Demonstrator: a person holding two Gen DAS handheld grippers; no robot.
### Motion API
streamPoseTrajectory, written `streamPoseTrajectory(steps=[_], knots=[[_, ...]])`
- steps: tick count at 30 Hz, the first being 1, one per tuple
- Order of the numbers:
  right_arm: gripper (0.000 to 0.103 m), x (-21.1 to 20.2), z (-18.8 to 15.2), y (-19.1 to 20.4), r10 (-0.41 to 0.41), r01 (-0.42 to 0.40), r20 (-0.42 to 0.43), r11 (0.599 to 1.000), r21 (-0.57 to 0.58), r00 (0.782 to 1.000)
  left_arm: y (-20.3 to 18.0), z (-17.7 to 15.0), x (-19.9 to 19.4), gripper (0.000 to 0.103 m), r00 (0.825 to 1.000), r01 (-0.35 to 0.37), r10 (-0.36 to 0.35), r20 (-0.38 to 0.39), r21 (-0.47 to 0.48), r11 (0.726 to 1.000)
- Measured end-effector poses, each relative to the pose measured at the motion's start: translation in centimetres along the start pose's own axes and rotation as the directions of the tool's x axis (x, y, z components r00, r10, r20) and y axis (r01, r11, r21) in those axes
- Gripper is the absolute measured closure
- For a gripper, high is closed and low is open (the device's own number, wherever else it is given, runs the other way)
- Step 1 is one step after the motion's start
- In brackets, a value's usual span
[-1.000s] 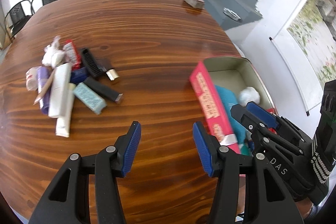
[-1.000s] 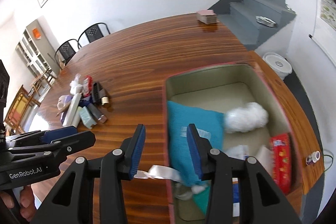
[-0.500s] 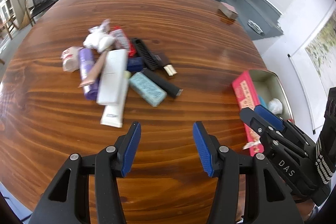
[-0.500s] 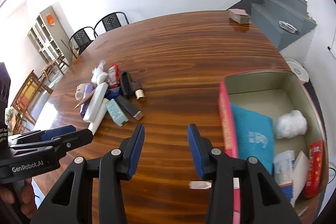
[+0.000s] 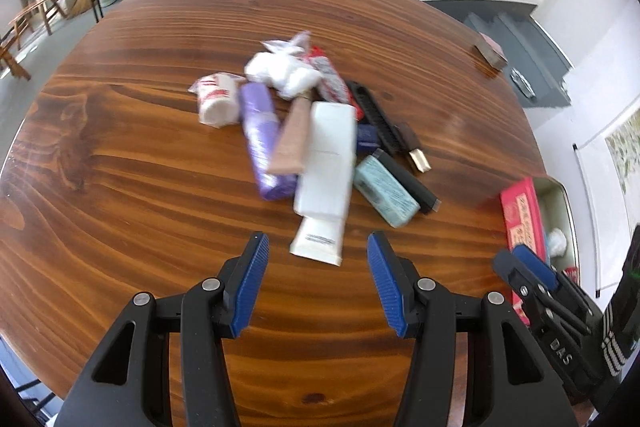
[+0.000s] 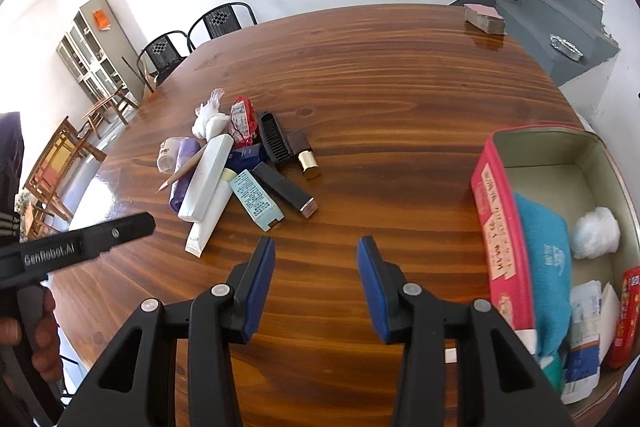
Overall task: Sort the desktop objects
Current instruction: 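Move both open grippers away from the tin back to the pile, then grasp the white roll with red N logo with the left gripper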
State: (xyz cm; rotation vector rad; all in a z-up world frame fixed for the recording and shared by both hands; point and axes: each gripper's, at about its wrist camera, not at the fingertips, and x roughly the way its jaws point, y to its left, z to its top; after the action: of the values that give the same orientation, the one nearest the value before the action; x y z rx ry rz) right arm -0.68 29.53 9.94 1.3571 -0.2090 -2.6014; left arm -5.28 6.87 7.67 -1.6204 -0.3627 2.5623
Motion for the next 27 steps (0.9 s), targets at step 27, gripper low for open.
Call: streamPoseTrajectory(steps=[27], knots=[[0.039,3.4,0.5,1.9,-0.118,0.121,-0.032,0.985,0.124,0.992,8.7,11.2,7.3,0.048,1.0,-0.023,0.022,-0.008,-0.105,0.994]])
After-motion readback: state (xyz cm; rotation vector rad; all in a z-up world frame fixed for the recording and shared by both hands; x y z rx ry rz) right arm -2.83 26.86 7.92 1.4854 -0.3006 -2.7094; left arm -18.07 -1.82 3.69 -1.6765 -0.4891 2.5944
